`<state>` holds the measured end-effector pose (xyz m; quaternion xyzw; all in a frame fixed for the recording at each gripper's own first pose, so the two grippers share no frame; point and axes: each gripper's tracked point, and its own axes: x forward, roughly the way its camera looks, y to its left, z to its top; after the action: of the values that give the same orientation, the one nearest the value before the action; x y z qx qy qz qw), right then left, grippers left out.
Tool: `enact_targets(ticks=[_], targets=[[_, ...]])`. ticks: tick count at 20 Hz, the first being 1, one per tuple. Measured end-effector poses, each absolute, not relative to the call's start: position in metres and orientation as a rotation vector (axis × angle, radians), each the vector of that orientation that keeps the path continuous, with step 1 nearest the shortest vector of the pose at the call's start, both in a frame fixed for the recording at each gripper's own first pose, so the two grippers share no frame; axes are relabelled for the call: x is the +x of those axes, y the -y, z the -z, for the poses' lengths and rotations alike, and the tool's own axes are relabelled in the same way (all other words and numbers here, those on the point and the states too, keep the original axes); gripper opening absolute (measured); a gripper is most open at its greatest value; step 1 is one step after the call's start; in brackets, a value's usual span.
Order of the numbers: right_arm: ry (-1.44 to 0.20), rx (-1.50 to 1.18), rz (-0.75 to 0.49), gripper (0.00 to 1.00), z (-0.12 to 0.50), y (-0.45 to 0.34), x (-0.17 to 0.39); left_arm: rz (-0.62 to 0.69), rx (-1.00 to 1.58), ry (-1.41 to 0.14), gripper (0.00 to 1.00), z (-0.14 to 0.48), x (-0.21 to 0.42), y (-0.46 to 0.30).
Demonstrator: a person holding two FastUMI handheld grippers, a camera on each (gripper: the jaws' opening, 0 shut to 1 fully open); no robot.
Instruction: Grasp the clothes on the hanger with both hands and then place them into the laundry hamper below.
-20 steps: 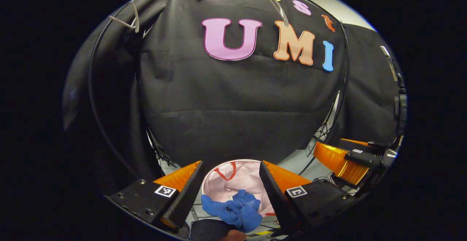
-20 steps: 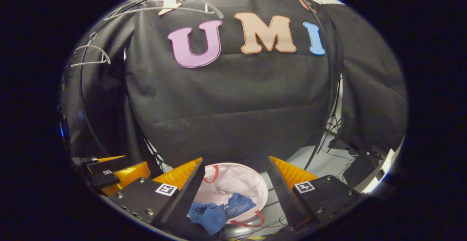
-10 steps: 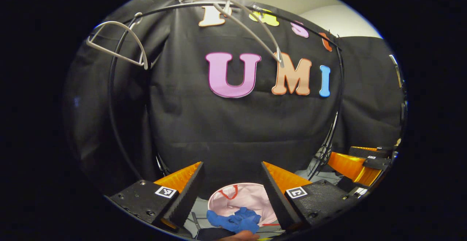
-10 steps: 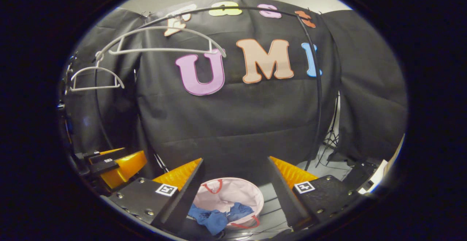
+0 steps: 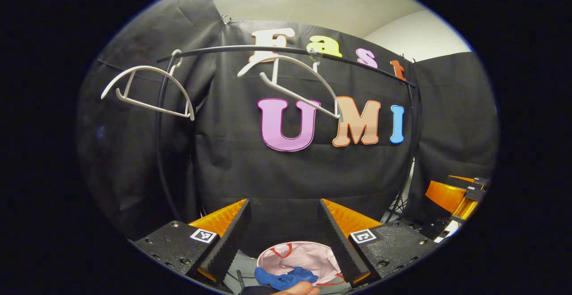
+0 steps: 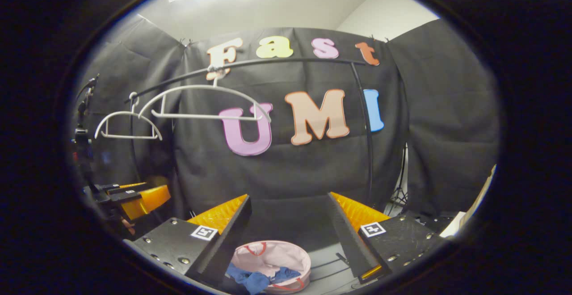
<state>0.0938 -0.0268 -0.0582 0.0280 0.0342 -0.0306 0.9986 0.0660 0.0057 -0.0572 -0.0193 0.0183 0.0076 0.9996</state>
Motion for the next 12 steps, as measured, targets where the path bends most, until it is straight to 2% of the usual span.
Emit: enact_targets(ticks=[1, 2, 6, 7, 8, 11, 12], targets=[[-0.046, 0.054, 0.064, 0.96, 0.051, 0.03, 0.091, -0.012, -0.033, -0.033, 0.93, 0.054, 0.065, -0.003], [-0.027, 0.048, 0.076, 1.0, 0.045, 0.037, 0.09, -0.02, -0.025, -0.021, 0.88, 0.05, 0.064, -0.001], [0.023, 0.035, 0.093, 1.0, 0.033, 0.051, 0.08, -0.093, 0.026, 0.033, 0.88, 0.036, 0.061, -0.005], [0.031, 0.029, 0.09, 0.96, 0.031, 0.053, 0.079, -0.094, 0.028, 0.044, 0.88, 0.034, 0.06, -0.001], [0.038, 0.019, 0.084, 0.97, 0.029, 0.054, 0.079, -0.09, 0.02, 0.053, 0.88, 0.033, 0.059, 0.005], [0.041, -0.027, 0.065, 1.0, 0.031, 0.056, 0.078, -0.105, -0.014, 0.088, 0.98, 0.026, 0.058, 0.009], [0.045, -0.046, 0.063, 1.0, 0.03, 0.056, 0.078, -0.112, -0.028, 0.091, 0.98, 0.025, 0.058, 0.01]])
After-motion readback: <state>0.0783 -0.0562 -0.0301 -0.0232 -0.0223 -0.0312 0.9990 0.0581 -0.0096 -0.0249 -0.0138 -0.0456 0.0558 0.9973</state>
